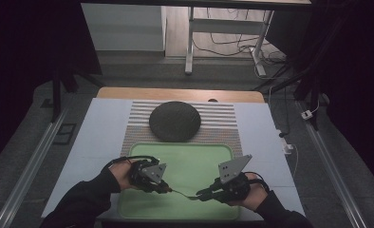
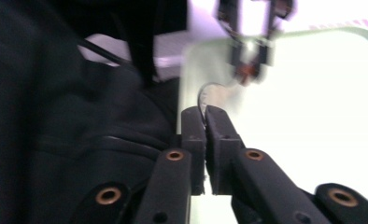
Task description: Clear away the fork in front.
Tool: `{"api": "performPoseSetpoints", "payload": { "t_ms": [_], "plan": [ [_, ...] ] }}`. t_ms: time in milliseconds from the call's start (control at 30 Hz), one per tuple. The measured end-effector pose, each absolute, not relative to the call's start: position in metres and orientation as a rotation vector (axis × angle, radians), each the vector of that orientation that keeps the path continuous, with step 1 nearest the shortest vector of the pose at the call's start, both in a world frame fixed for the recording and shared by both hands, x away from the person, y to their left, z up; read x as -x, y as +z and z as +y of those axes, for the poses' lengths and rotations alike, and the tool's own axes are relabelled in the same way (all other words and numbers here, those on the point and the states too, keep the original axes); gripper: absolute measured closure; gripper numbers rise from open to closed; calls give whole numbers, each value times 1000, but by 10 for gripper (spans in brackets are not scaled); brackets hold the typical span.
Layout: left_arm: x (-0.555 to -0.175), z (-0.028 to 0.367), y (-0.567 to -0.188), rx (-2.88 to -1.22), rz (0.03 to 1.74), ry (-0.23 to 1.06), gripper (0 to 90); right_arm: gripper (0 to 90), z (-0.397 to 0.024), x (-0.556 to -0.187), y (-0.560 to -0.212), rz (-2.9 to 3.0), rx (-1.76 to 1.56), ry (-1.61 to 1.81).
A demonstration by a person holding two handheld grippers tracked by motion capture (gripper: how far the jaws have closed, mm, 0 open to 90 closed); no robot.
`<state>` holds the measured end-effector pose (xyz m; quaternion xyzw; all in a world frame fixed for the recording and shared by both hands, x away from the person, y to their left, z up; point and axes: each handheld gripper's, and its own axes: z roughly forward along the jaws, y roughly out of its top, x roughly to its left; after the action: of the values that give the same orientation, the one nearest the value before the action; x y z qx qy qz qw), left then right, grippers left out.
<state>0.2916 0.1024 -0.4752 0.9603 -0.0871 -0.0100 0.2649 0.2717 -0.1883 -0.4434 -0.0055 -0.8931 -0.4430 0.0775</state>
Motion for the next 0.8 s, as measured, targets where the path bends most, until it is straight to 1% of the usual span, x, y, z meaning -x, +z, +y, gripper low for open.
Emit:
{"api": "performPoseSetpoints", "payload": {
  "t_ms": [100, 133, 167, 200, 267, 333, 433, 467, 500, 567, 667, 700, 800],
  "plan": [
    [-292, 102, -476, -2605, -205, -42, 796, 815, -190, -275, -446, -2714, 82, -1324],
    [-293, 102, -476, -2603, -193, -42, 798, 776, -192, -277, -446, -2725, 105, -1337],
    [-293, 102, -475, -2602, -179, -41, 798, 776, -192, -277, -446, -2725, 105, -1337],
    [-293, 103, -475, -2601, -163, -40, 798, 742, -192, -278, -445, -2753, 145, -1352],
    [-293, 103, -475, -2603, -150, -37, 797, 726, -193, -278, -445, -2761, 149, -1354],
    [-292, 103, -475, -2607, -135, -36, 798, 666, -195, -280, -445, -2770, 207, -1395],
    [-292, 103, -474, -2603, -75, -37, 798, 637, -197, -280, -444, -2781, 236, -1415],
    [-292, 104, -473, -2602, -60, -37, 798, 603, -200, -281, -443, -2800, 284, -1438],
    [-292, 104, -472, -2602, -45, -32, 798, 603, -200, -281, -443, -2800, 284, -1438],
    [-292, 106, -471, -2601, 5, -37, 797, 565, -205, -282, -443, -2825, 342, -1458],
    [-290, 108, -470, -2608, 60, -26, 797, 541, -209, -283, -443, -2816, 389, -1482],
    [-289, 108, -470, -2615, 85, -21, 797, 505, -214, -283, -441, -2826, 444, -1500],
    [-287, 109, -471, -2622, 135, -12, 797, 457, -218, -283, -440, -2820, 522, -1526]
  ]
}}
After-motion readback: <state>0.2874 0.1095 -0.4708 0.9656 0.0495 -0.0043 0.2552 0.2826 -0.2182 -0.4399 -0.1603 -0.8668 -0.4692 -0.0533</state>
